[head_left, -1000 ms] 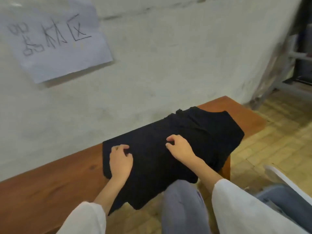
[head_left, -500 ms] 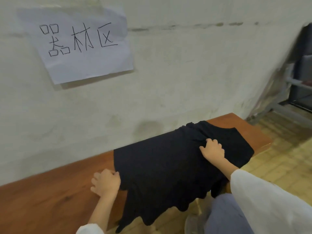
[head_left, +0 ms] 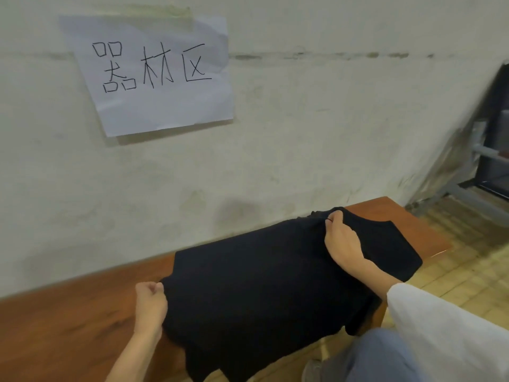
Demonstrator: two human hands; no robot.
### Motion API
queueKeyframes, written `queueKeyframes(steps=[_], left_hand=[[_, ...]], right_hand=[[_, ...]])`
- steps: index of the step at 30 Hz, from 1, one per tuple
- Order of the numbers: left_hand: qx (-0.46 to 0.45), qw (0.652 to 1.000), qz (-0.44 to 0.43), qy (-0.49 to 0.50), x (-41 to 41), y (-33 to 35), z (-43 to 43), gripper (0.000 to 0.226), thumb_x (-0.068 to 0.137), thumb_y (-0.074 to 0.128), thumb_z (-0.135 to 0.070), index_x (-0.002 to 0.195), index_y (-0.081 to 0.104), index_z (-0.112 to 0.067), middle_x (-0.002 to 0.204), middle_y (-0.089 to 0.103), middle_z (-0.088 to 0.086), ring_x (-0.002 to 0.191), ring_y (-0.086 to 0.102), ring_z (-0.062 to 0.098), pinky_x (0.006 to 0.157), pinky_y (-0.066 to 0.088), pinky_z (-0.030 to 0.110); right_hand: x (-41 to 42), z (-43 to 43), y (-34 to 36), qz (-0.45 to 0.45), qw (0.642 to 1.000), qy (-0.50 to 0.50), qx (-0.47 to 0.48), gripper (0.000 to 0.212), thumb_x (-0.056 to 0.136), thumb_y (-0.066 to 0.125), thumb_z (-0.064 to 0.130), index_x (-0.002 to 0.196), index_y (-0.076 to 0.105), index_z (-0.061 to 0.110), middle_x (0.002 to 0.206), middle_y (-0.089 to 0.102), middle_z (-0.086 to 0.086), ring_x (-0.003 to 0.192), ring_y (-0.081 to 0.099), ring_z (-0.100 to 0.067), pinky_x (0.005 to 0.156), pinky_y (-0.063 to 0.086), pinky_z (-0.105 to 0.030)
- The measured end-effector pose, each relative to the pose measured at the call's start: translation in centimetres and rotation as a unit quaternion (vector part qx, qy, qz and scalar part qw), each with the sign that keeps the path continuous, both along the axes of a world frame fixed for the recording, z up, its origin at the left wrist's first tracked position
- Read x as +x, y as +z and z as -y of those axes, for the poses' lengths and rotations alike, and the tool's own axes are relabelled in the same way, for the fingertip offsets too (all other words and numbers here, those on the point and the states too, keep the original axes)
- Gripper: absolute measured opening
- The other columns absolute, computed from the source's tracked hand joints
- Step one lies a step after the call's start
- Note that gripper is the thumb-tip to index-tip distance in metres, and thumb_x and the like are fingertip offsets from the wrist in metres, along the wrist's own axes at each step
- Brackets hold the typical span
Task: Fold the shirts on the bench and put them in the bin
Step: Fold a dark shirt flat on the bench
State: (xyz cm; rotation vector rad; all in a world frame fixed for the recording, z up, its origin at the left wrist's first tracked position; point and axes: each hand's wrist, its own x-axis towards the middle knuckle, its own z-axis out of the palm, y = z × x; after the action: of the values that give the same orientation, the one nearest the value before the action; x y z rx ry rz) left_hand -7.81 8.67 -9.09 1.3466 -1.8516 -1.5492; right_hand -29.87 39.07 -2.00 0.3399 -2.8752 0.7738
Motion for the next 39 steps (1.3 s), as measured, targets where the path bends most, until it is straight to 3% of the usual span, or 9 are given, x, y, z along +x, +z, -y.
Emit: queueKeyframes(steps=[7,10,13,18,21,26,29,34,39], left_hand=[[-0.054,0.989,0.057,0.122,8.5,1.1,7.4,0.011,0.1,0.039,-0.013,0.108,0.04,-0.005,0.097,0.052,0.021,0.095,0.053,0.038,0.086,0.043,0.048],[-0.058,0.982,0.096,0.151,13.8,1.3,10.7,0.01,0.099,0.04,-0.013,0.107,0.04,-0.006,0.097,0.051,0.021,0.099,0.054,0.042,0.088,0.045,0.051],[-0.049,0.982,0.123,0.133,17.5,1.6,12.2,0.02,0.099,0.043,-0.016,0.112,0.046,0.0,0.105,0.055,0.02,0.103,0.054,0.039,0.089,0.045,0.048],[0.044,0.992,0.093,0.074,19.5,1.8,12.3,0.027,0.094,0.056,-0.014,0.114,0.056,0.004,0.11,0.06,0.018,0.102,0.057,0.036,0.088,0.046,0.046],[0.13,0.986,0.064,0.078,19.3,2.7,12.4,0.036,0.094,0.057,-0.023,0.121,0.056,0.002,0.114,0.062,0.019,0.101,0.059,0.035,0.086,0.046,0.044],[0.181,0.981,0.073,-0.025,19.3,4.5,11.6,0.028,0.09,0.062,-0.021,0.108,0.061,0.001,0.099,0.065,0.015,0.087,0.06,0.031,0.073,0.047,0.038],[0.206,0.964,0.1,-0.134,19.7,4.1,11.4,0.024,0.089,0.063,-0.018,0.105,0.067,-0.001,0.098,0.072,0.015,0.091,0.068,0.032,0.068,0.052,0.036],[0.079,0.996,0.048,-0.013,20.2,3.8,10.6,0.01,0.093,0.056,-0.009,0.101,0.062,-0.005,0.102,0.064,0.012,0.082,0.058,0.025,0.071,0.048,0.036],[0.08,0.971,0.178,-0.135,21.9,3.8,8.6,0.034,0.092,0.059,-0.03,0.088,0.07,0.002,0.083,0.072,0.015,0.075,0.067,0.028,0.069,0.053,0.039]], right_hand=[[2.0,9.8,4.7,0.194,0.955,0.028,-0.221,0.019,0.103,0.032,0.024,0.098,0.045,0.011,0.086,0.047,0.001,0.082,0.047,-0.017,0.078,0.042,-0.035],[1.1,13.3,3.7,0.238,0.934,0.001,-0.268,0.034,0.099,0.035,0.013,0.067,0.044,0.012,0.071,0.047,-0.006,0.069,0.047,-0.023,0.061,0.038,-0.033],[2.8,15.0,2.2,0.3,0.906,-0.043,-0.295,0.025,0.099,0.034,0.005,0.08,0.049,-0.001,0.085,0.056,-0.015,0.062,0.055,-0.024,0.046,0.043,-0.026],[6.2,13.9,-1.8,0.375,0.92,0.016,-0.118,0.046,0.102,0.036,0.032,0.132,0.044,-0.003,0.077,0.063,-0.009,0.057,0.062,-0.019,0.049,0.05,-0.028],[7.8,13.2,-2.2,0.352,0.933,0.046,-0.061,0.051,0.098,0.041,0.046,0.099,0.064,0.0,0.071,0.063,-0.006,0.06,0.059,-0.017,0.057,0.051,-0.029],[10.9,10.4,-3.5,0.279,0.926,0.2,0.16,0.044,0.086,0.064,0.043,0.058,0.044,0.015,0.058,0.048,-0.003,0.055,0.05,-0.016,0.055,0.036,-0.028],[10.7,9.5,-3.6,0.277,0.94,0.188,0.07,0.031,0.092,0.058,0.03,0.069,0.046,0.013,0.07,0.053,-0.005,0.067,0.054,-0.019,0.061,0.036,-0.032],[10.6,7.0,-3.7,0.324,0.932,0.153,-0.046,0.012,0.089,0.065,0.021,0.091,0.056,0.013,0.102,0.063,-0.008,0.097,0.061,-0.024,0.084,0.047,-0.034],[13.5,3.6,-4.2,0.37,0.916,0.129,-0.09,0.016,0.09,0.063,0.015,0.081,0.064,0.002,0.062,0.069,0.001,0.061,0.067,-0.008,0.052,0.05,-0.021]])
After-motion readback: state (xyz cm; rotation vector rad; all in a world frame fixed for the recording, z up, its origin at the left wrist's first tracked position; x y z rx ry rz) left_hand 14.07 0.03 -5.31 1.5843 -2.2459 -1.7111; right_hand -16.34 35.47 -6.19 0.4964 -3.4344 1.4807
